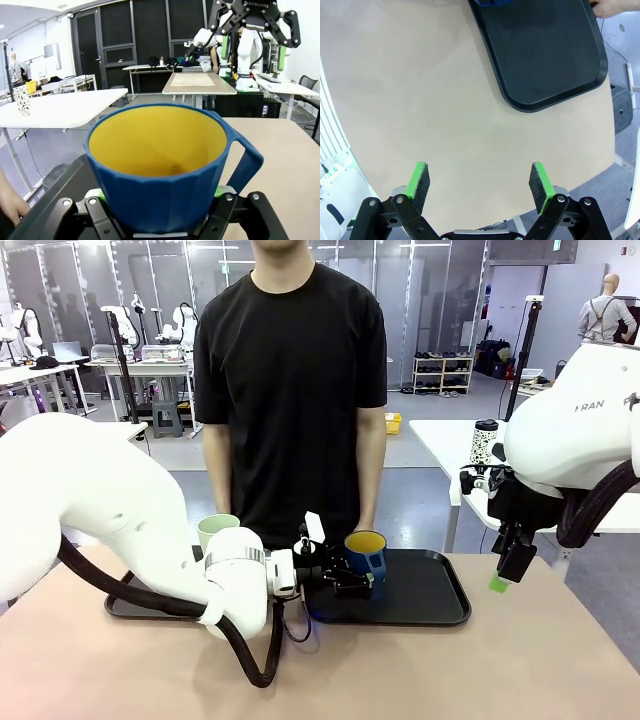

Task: Sort and store the cups by type.
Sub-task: Pick up the Handle plastic cup and place it into the empty Flat Tray.

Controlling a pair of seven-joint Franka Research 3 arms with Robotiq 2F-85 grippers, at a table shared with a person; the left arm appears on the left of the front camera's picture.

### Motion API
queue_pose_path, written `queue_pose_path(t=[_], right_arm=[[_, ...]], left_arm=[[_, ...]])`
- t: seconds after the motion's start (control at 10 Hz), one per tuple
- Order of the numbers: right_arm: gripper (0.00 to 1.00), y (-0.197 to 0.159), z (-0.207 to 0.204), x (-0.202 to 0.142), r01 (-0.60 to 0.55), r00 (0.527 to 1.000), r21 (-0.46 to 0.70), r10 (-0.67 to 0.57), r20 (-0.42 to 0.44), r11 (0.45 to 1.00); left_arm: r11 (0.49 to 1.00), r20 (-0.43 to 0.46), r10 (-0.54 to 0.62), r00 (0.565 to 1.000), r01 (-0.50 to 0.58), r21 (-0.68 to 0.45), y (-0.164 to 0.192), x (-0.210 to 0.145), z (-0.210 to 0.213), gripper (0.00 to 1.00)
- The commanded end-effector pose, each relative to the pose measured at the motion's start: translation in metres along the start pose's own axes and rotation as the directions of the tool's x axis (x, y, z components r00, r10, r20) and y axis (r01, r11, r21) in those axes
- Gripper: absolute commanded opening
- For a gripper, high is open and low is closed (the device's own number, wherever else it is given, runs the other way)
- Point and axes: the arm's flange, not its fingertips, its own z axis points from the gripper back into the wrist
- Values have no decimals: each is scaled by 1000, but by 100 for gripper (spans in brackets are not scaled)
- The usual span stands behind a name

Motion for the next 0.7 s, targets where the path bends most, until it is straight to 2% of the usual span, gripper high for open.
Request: queue_pose_path(t=[0.0,0.6], right_arm=[[100,0,1,0,7,1000,2,-7,1,1000],[100,0,1,0,7,1000,2,-7,1,1000]], left_arm=[[998,-11,-49,999,49,33,-21,-23,3,71],[998,-19,10,1000,-9,59,-16,-42,11,71]])
